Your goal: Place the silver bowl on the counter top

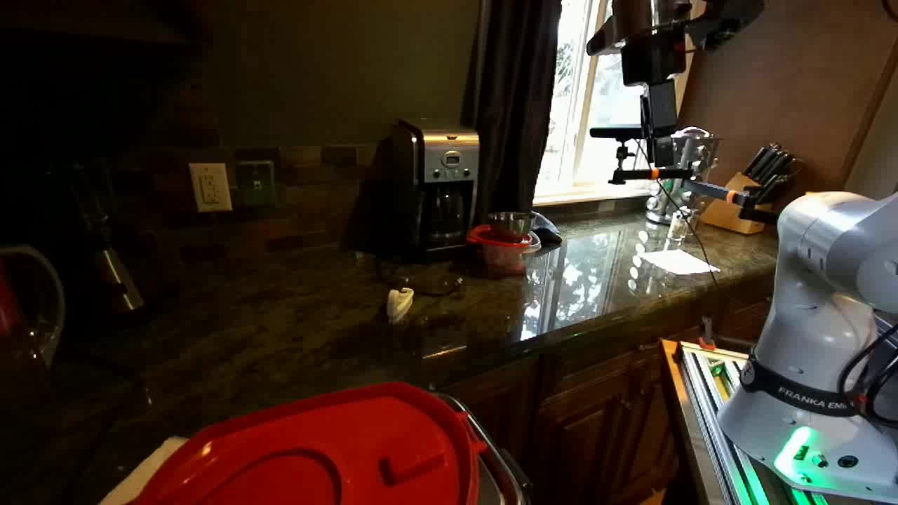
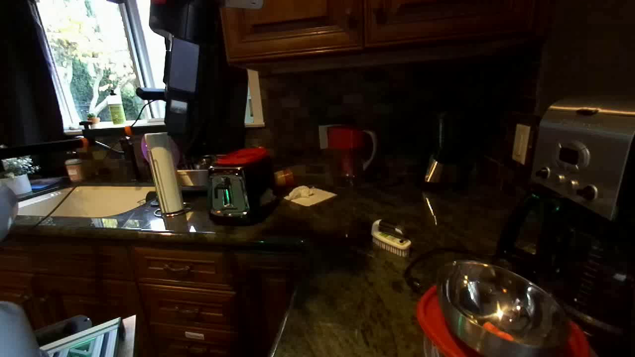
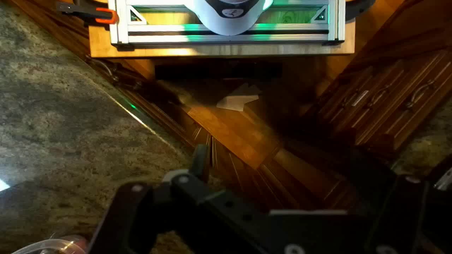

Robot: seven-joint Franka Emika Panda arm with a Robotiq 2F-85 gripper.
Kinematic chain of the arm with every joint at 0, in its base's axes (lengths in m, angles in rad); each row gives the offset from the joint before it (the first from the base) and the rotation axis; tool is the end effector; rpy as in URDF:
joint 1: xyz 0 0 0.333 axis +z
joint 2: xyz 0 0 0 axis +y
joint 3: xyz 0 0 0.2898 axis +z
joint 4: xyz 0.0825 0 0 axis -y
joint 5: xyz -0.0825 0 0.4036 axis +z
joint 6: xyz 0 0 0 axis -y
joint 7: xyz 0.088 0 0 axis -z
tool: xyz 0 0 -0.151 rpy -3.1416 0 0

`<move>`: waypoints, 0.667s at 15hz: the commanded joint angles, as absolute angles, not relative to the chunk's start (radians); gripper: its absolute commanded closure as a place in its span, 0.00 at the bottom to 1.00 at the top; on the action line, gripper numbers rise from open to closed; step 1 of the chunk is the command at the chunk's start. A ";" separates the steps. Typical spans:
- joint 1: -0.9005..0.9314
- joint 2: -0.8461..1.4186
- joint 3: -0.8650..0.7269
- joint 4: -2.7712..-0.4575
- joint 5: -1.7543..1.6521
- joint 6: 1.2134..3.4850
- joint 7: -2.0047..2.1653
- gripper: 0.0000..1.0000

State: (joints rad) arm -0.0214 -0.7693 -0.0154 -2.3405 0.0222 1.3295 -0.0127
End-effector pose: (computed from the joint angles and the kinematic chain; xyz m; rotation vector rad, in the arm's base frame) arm 0.3105 -0.0083 0.5133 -3.0809 0.0243 0.3730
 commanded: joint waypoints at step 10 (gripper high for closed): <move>-0.101 -0.734 -0.065 -2.343 -0.091 1.622 0.039 0.00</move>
